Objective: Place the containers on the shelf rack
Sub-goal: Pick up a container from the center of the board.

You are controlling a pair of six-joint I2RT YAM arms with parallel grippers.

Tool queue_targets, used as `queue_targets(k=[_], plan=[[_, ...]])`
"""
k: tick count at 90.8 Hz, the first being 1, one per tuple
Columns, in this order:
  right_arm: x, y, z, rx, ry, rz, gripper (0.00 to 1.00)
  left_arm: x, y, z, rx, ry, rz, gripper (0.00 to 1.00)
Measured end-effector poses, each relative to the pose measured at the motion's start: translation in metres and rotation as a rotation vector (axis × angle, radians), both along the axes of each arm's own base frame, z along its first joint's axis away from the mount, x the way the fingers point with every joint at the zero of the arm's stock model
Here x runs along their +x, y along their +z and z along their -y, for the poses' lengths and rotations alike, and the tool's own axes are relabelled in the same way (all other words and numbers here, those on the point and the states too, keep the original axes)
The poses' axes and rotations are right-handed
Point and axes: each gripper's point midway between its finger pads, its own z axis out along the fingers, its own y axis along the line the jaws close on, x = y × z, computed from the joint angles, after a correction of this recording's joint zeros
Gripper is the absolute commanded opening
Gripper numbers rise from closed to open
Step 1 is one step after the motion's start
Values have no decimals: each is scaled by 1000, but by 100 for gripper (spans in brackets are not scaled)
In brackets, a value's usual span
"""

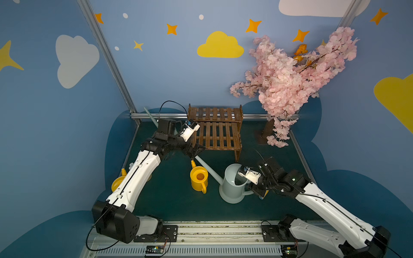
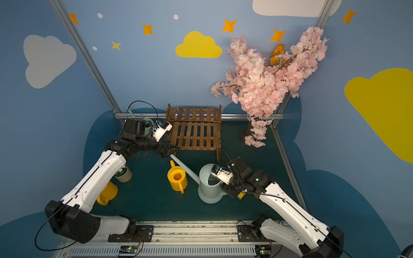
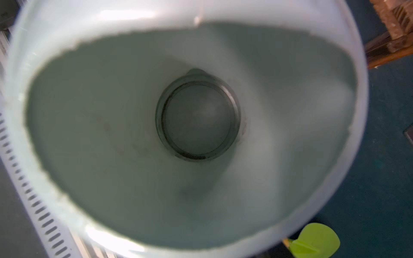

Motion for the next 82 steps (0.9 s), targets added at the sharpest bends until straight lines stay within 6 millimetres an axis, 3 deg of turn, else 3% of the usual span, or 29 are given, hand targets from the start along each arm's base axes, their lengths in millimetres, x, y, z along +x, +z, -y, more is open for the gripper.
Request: queue_targets(k=[24, 45, 57, 71, 82], plan=[[1, 3, 2, 6, -22, 10, 4, 2, -5, -4, 10, 18, -5, 100], [-1, 8, 5, 18, -39, 21, 1, 11, -5, -14, 7, 79, -15, 100], [-5, 17, 9, 44, -48, 44, 0, 23, -4, -35, -12, 184, -44, 100], [-11, 33, 15, 90, -62, 79, 0, 44, 0, -66, -30, 336, -78, 99], [-16, 55, 20, 143, -94, 100, 0, 57, -7, -70, -13, 389, -126, 96]])
